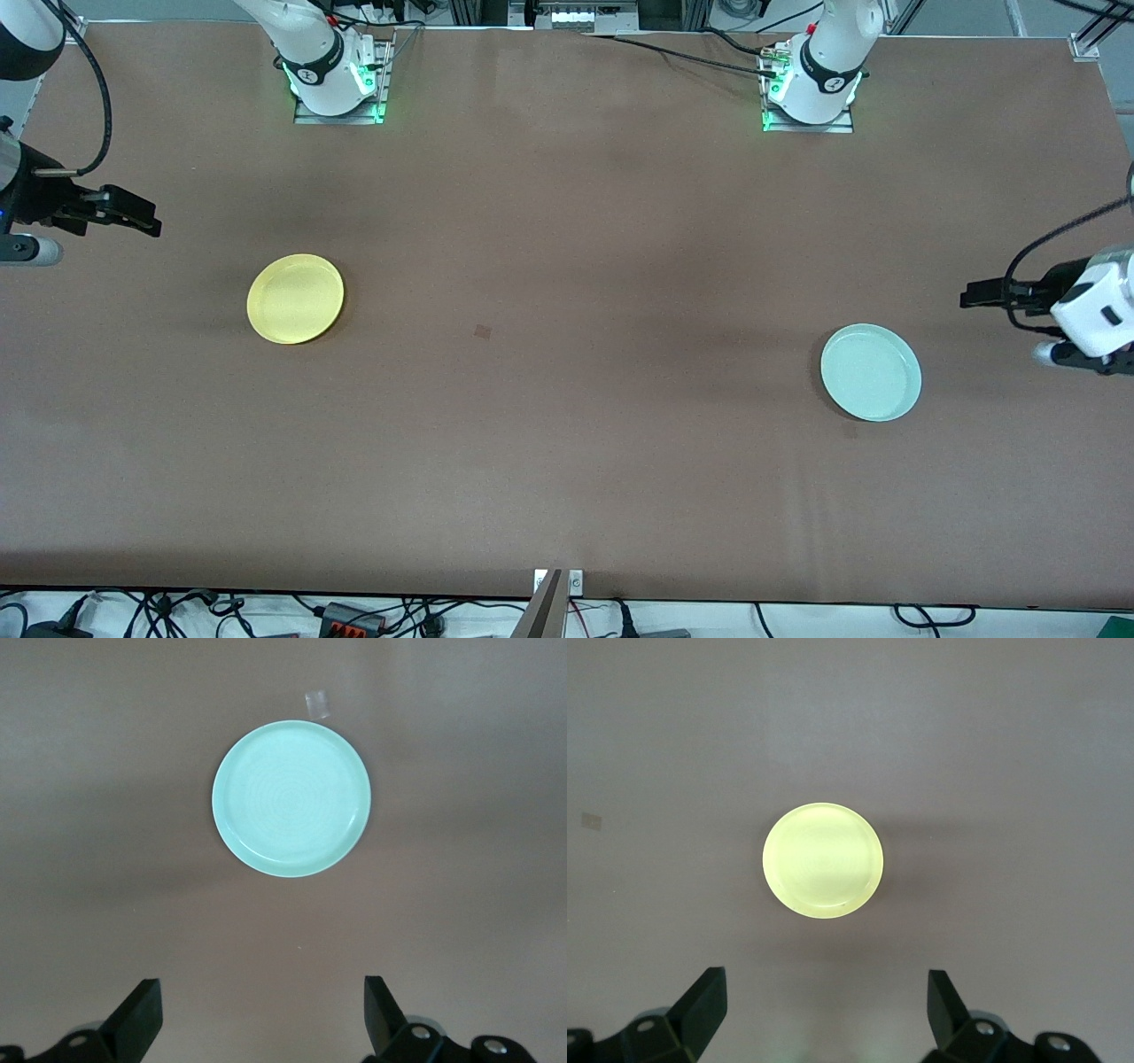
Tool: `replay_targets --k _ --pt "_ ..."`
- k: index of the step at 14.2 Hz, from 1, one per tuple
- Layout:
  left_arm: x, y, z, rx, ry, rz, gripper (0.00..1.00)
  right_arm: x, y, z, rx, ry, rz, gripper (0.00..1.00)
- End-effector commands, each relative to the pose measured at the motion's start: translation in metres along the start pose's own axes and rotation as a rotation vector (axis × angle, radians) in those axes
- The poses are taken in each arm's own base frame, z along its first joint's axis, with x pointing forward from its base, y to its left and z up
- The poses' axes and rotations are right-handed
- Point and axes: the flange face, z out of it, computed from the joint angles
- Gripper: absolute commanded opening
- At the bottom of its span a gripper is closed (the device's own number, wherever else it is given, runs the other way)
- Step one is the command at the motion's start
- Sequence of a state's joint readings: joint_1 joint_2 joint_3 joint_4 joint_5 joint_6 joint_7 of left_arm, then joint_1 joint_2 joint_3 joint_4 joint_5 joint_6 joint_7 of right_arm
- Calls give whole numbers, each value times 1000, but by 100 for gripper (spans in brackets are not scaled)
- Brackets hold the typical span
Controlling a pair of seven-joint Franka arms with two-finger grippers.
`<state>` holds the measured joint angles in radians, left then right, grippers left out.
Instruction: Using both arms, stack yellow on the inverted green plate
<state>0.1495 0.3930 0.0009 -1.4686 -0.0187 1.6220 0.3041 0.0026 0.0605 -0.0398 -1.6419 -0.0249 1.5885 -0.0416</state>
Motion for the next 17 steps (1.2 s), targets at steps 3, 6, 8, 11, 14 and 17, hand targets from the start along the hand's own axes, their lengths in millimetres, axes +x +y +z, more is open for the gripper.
replay_targets --k 3,6,8,11,14,17 --pt "16 -43 97 -13 92 159 98 29 -21 46 -2 -78 -26 100" --pt "19 -54 155 -80 179 127 97 47 -24 83 -16 -117 -38 100" --pt "22 -81 196 -187 231 128 95 49 -16 102 -25 -124 -28 100" --pt "32 -98 239 -320 356 155 96 40 7 131 -18 -131 8 100" --pt "38 -107 248 -278 393 169 89 18 6 170 -23 -112 -8 100" --pt "41 -109 257 -278 394 166 28 0 6 195 -42 -120 -22 100"
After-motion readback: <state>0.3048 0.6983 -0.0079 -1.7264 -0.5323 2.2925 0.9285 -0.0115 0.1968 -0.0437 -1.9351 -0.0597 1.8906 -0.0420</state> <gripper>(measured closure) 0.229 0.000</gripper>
